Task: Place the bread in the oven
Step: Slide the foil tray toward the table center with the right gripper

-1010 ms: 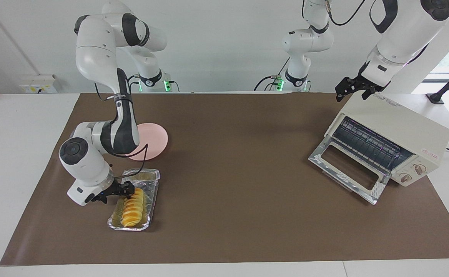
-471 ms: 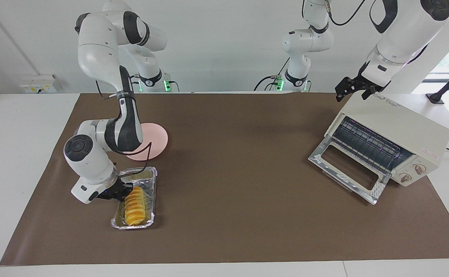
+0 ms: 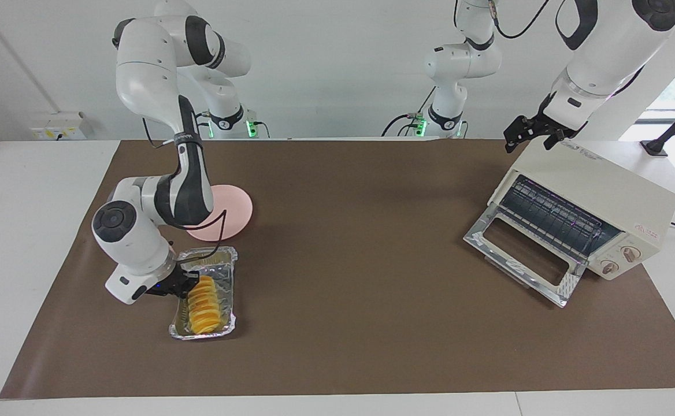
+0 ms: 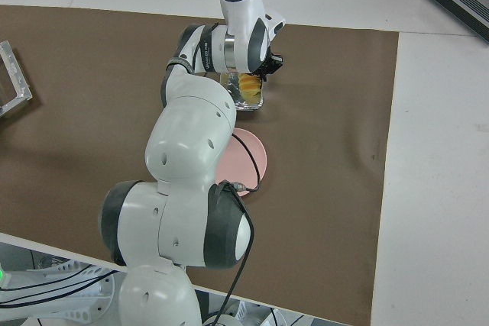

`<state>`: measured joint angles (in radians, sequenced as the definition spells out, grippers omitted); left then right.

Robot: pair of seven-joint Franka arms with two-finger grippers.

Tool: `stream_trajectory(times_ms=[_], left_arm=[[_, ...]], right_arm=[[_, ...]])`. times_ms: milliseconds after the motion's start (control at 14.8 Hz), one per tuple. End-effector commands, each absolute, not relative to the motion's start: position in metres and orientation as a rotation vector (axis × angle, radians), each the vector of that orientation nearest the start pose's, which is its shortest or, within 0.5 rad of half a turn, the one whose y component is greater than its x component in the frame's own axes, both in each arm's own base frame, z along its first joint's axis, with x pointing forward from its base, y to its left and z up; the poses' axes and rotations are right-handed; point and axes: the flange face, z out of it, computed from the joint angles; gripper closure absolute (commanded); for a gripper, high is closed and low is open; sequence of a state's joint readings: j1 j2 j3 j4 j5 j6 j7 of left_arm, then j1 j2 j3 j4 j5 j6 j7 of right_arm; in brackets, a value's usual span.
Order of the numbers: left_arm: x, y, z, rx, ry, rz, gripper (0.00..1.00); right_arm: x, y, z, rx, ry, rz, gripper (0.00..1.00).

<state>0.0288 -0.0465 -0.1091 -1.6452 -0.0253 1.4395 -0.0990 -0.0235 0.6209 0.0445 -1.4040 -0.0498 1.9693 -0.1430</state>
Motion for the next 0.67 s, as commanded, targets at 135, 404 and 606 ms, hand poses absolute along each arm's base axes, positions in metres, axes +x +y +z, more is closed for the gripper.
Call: stream_trajectory(times_ms=[135,404,606], left_arm=[[0.515,-0.044,0.608,-3.122,-0.036,0.255,0.0],[0.515,-0.044,0.608,-3.122,-0.036,0.255,0.0],[0.515,-0.044,0.608,-3.122,-0.036,0.255,0.0]], right_arm=[[0.713,0.087,0.402,-3.128,-0.167,0.142,1.0],[0.694,0.184,0.427,-3.144,0.009,0.154,1.0],[0.671,0.261,0.431,-3.0,0.168,0.209,1.0]])
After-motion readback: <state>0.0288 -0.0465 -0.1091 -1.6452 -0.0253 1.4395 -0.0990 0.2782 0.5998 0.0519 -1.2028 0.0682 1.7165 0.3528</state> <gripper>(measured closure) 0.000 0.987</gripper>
